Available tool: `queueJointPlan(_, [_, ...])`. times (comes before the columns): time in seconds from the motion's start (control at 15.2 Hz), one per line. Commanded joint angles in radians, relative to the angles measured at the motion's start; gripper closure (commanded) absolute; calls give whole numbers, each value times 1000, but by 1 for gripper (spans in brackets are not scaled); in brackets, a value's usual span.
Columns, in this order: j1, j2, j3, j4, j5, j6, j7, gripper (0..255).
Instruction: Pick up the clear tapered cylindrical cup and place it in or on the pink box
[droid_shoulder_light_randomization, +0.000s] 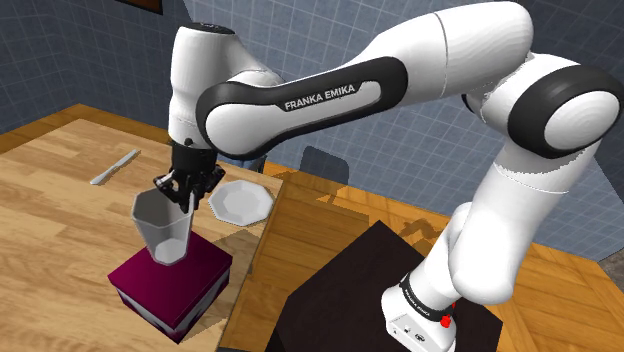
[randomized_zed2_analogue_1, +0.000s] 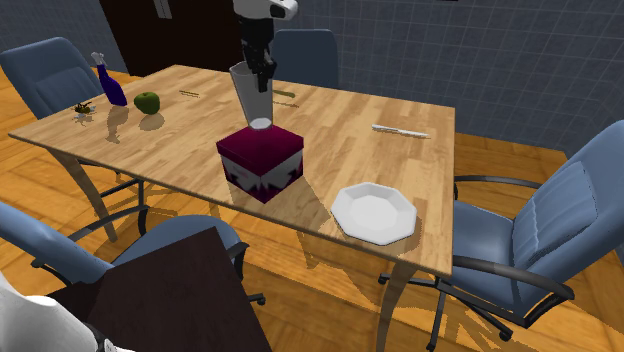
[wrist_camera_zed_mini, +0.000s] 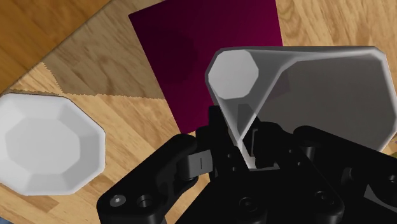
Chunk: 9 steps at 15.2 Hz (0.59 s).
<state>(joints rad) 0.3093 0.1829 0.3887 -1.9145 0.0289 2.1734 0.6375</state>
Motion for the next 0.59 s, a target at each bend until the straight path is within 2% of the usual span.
queueJointPlan(0.0, [1,9,-1,-17,-3,26,0,255])
queueJointPlan(0.33, [5,39,-4,-49,-16,87,5,255])
queueJointPlan(0.53, [5,42,-4,-53,-17,93,5,255])
